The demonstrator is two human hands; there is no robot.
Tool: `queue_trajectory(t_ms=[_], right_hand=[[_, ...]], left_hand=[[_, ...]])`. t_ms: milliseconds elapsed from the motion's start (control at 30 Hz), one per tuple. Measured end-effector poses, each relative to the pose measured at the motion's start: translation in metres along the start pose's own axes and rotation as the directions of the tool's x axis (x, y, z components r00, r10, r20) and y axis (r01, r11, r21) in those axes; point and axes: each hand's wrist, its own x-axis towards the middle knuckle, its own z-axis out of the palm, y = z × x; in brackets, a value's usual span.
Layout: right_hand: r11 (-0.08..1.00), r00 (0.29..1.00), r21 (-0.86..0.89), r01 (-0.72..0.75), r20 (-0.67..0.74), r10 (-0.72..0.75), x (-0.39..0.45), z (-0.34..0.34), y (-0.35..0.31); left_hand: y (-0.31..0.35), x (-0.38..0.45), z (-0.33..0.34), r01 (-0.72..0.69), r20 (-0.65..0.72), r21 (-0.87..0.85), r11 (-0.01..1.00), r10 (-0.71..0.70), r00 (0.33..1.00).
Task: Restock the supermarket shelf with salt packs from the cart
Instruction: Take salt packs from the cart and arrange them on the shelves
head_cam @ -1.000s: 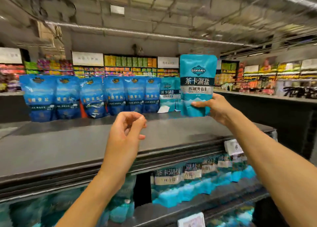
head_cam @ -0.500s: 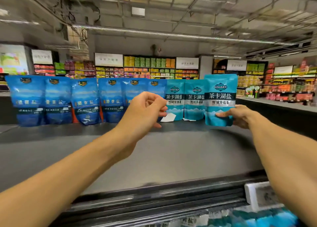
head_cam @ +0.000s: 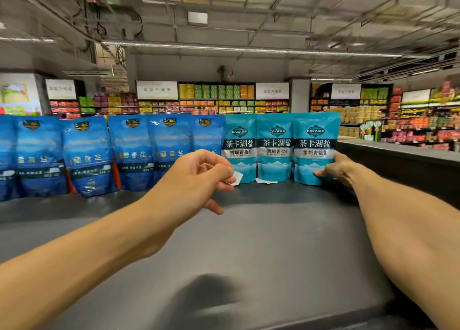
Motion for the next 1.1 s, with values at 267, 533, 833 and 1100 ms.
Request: queue_trajectory(t_ms=[267,533,833,1100], right_hand=[[0.996,0.999,-0.085,-0.006,-0.050,0.002,0.021,-0.007,0.009],[0.960,0.991,-0.253,-0.122,-0.076,0.106,0.001,-0.012,0.008],[0.954,0.998,-0.296,-0.054,0.010,0.060,-0.094,-0.033,-0.037],[0.942,0.962,-0.246,0.229,-0.090,-0.257,-0.247,-0.051,-0.051]], left_hand=[[-0.007,-0.002,-0.005,-0.012,-0.022,0.019,1.000,0.013,1.000],[-0.009,-0.006,-0.009,0.003,-0.050,0.050,0.999,-0.001,0.999],[0.004,-0.027,-0.001,-0.008,-0.067,0.075,0.997,0.013,0.998],[0.033,-0.078,0.024,-0.058,0.042,-0.092,0.994,0.062,0.997]])
